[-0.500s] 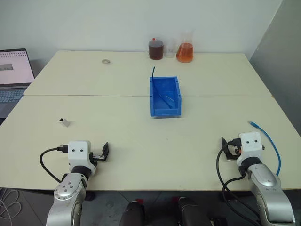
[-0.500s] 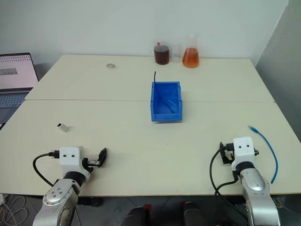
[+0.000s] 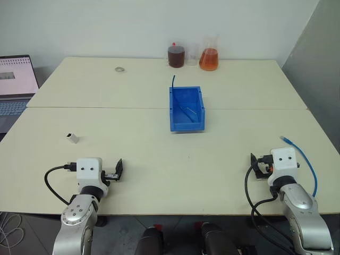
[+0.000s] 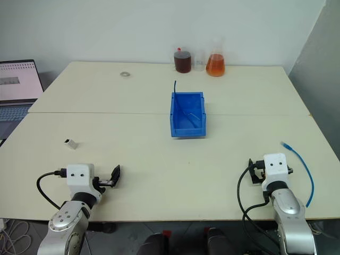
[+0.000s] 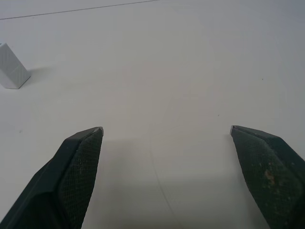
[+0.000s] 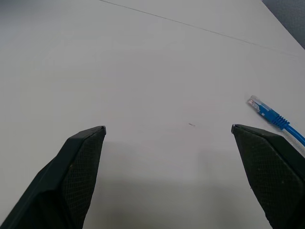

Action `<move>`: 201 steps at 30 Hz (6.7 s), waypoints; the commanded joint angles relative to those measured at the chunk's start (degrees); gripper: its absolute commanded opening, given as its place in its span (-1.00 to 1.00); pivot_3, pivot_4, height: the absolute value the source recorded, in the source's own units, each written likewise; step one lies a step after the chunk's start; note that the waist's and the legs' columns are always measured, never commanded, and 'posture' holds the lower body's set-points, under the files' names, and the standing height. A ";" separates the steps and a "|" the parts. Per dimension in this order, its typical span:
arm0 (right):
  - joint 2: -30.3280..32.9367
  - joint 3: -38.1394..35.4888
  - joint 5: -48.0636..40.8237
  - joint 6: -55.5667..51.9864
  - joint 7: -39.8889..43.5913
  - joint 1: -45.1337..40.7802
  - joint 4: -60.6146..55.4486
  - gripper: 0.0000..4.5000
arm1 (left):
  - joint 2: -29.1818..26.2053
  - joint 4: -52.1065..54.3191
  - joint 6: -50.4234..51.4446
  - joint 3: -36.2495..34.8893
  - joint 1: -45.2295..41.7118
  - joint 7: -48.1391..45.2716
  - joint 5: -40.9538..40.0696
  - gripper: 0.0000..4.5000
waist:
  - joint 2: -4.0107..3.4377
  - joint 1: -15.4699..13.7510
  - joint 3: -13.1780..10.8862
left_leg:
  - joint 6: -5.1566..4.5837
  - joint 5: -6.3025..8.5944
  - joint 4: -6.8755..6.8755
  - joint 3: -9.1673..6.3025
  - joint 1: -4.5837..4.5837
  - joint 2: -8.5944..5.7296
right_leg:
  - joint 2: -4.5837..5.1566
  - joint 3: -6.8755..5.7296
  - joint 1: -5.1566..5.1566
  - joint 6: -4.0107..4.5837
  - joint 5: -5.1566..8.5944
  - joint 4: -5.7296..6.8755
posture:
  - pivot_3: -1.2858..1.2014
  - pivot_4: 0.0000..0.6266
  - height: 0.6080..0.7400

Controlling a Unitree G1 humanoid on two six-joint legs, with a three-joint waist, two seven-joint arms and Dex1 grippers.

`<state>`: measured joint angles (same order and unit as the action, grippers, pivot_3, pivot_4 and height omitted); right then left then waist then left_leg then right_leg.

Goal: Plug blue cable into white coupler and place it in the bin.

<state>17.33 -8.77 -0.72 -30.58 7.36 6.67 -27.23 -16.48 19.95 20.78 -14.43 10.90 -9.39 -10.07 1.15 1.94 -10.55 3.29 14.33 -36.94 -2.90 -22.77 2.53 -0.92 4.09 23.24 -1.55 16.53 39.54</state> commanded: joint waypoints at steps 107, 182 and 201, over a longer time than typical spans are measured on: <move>6.25 32.14 -1.65 6.69 54.36 -48.32 36.32 -0.99 | -5.02 14.57 -7.03 1.68 15.48 -25.76 -4.41 1.00 | -0.04 1.09 0.05 | 0.00 0.03 -0.10 0.09 0.08 0.05 | 0.20 0.06 -0.07 0.20 -0.20 0.06 | 0.03 -0.52 1.00; 28.62 7.56 -35.52 -31.92 44.14 -34.09 -2.19 1.00 | -18.07 -34.14 -15.23 21.64 -30.34 -58.08 -3.62 -0.90 | -0.29 -0.06 0.15 | -0.10 0.01 -0.07 -0.03 0.07 -0.01 | -0.05 -0.08 -0.08 0.05 -0.13 0.05 | 0.03 -0.52 1.00; 2.64 -15.68 -68.98 -46.71 13.27 -45.12 6.04 1.00 | -2.81 -9.29 47.05 -2.04 -54.33 -23.39 -60.39 -0.90 | 0.06 0.56 -0.06 | -0.09 -0.01 -0.09 -0.22 -0.10 -0.02 | -0.02 -0.20 0.01 0.19 -0.20 0.18 | 0.03 -0.52 1.00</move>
<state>19.59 -21.45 -63.83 -77.09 22.29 -36.12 -22.51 -18.78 10.53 65.37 -14.14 -42.20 -34.24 -64.46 1.21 2.50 -10.61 3.20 14.32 -37.05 -3.11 -22.87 2.48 -0.93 3.90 23.25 -1.36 16.33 39.72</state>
